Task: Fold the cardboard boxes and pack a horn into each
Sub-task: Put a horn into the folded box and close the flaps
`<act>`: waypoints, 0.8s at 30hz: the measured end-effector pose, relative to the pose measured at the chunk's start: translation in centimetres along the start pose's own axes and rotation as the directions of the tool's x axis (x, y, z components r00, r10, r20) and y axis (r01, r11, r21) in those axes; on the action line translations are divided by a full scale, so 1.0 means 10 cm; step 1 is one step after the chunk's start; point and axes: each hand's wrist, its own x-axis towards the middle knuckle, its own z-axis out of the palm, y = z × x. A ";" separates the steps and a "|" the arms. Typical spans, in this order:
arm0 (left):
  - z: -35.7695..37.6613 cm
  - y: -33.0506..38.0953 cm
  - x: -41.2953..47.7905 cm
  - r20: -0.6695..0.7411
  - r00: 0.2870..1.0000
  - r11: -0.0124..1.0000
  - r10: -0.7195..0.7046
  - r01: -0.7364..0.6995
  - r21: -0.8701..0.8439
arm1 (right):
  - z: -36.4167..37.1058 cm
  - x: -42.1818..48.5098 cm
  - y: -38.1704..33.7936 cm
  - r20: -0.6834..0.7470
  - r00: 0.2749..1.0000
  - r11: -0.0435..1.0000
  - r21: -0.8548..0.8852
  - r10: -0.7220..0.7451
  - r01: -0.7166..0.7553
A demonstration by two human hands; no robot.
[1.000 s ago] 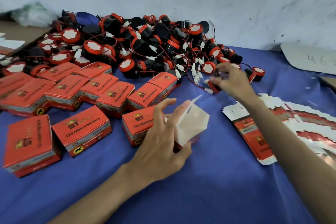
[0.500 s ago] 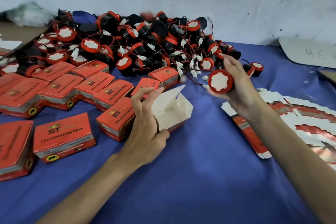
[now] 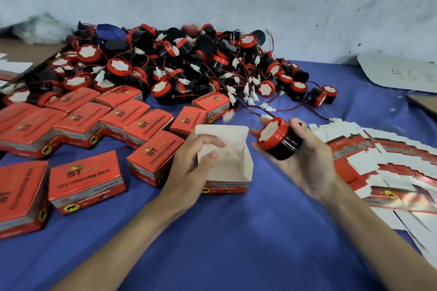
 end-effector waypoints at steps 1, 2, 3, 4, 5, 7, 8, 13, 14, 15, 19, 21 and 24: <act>0.01 -0.02 0.00 0.000 1.000 1.000 0.000 0.000 0.030 | 0.02 -0.01 0.01 0.043 0.999 0.991 0.135 0.016 -0.021; 0.02 -0.03 0.00 0.004 1.000 0.997 0.013 -0.013 0.075 | 0.03 -0.01 0.02 0.088 0.996 0.982 0.184 0.020 -0.036; 0.03 -0.04 0.00 0.020 0.999 0.993 0.033 -0.035 0.114 | 0.02 0.00 0.06 0.123 0.992 0.987 0.156 0.015 -0.035; 0.04 -0.05 0.00 0.034 0.998 0.989 0.043 -0.048 0.139 | 0.00 0.00 0.10 0.141 0.990 1.000 0.014 -0.006 0.004; 0.04 -0.06 0.00 0.044 0.998 0.987 0.049 -0.055 0.150 | -0.04 0.00 0.13 0.155 0.987 0.965 -0.248 -0.051 0.089; 0.04 -0.08 0.01 0.031 0.998 0.986 0.050 -0.054 0.159 | -0.14 0.01 0.19 0.212 0.969 0.580 -0.777 -0.126 0.245; 0.04 -0.09 0.01 0.018 0.999 0.985 0.046 -0.048 0.165 | -0.20 0.01 0.21 0.260 0.956 0.371 -0.881 -0.135 0.293; 0.05 -0.10 0.01 -0.022 0.999 0.981 0.033 -0.028 0.194 | -0.28 0.03 0.21 0.166 0.968 0.183 -0.962 -0.186 0.200; 0.05 -0.10 0.01 -0.024 0.999 0.980 0.032 -0.027 0.195 | -0.27 0.03 0.20 0.177 0.953 0.120 -0.970 -0.247 0.211; 0.05 -0.10 0.02 -0.023 0.999 0.980 0.035 -0.030 0.197 | -0.28 0.04 0.17 0.223 0.924 0.039 -0.968 -0.311 0.247; 0.04 -0.10 0.02 -0.013 0.999 0.981 0.033 -0.030 0.193 | -0.35 0.08 0.13 0.387 0.901 -0.096 -0.922 -0.195 0.375; 0.04 -0.11 0.02 -0.014 0.999 0.981 0.032 -0.028 0.190 | -0.34 0.07 0.14 0.271 0.958 0.134 -0.957 0.089 0.258; 0.05 -0.10 0.01 -0.019 1.000 0.983 0.021 -0.017 0.184 | -0.44 0.07 0.12 0.213 0.946 0.346 -0.930 0.246 0.120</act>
